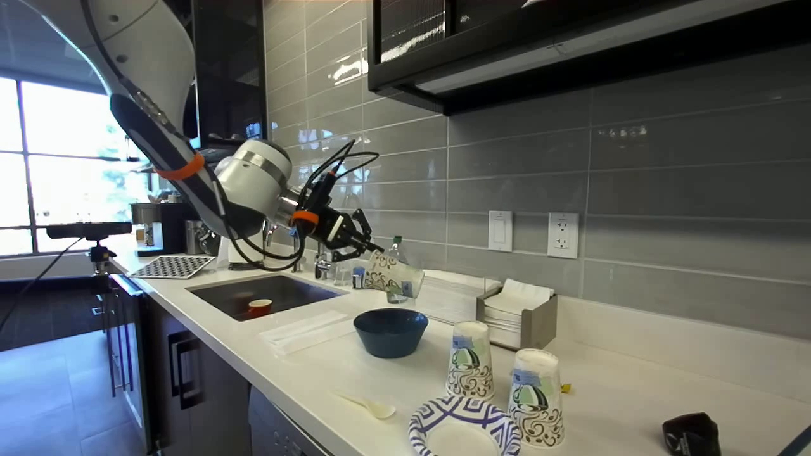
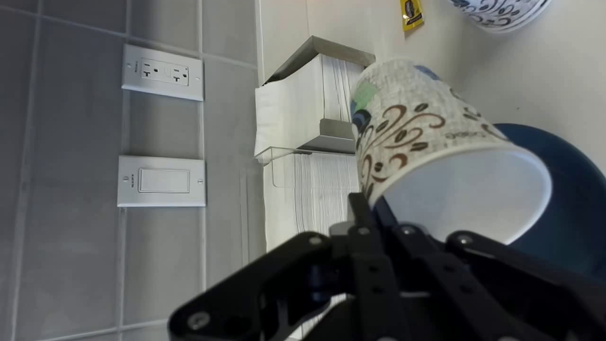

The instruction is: Pour the beans in the coffee cup into the blue bowl

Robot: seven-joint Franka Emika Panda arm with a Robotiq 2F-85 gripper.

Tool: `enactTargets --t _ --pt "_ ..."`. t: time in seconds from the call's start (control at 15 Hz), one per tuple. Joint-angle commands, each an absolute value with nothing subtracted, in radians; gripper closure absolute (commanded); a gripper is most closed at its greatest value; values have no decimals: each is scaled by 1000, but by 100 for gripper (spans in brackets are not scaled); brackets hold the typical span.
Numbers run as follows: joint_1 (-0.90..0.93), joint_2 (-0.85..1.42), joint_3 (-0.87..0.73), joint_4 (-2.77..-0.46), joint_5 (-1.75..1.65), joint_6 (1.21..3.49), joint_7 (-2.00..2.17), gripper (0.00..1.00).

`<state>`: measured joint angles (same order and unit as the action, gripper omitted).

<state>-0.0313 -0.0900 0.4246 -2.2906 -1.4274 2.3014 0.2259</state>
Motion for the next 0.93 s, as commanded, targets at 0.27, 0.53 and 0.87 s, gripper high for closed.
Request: enactTargets --t 0.27,0.53,0.87 --pt "66 -61 326 -2269 -1440 2296 224 99" --pt "118 -10 283 -2241 -1479 2282 276 99" --pt "162 28 263 -2222 -1535 2234 333 99"
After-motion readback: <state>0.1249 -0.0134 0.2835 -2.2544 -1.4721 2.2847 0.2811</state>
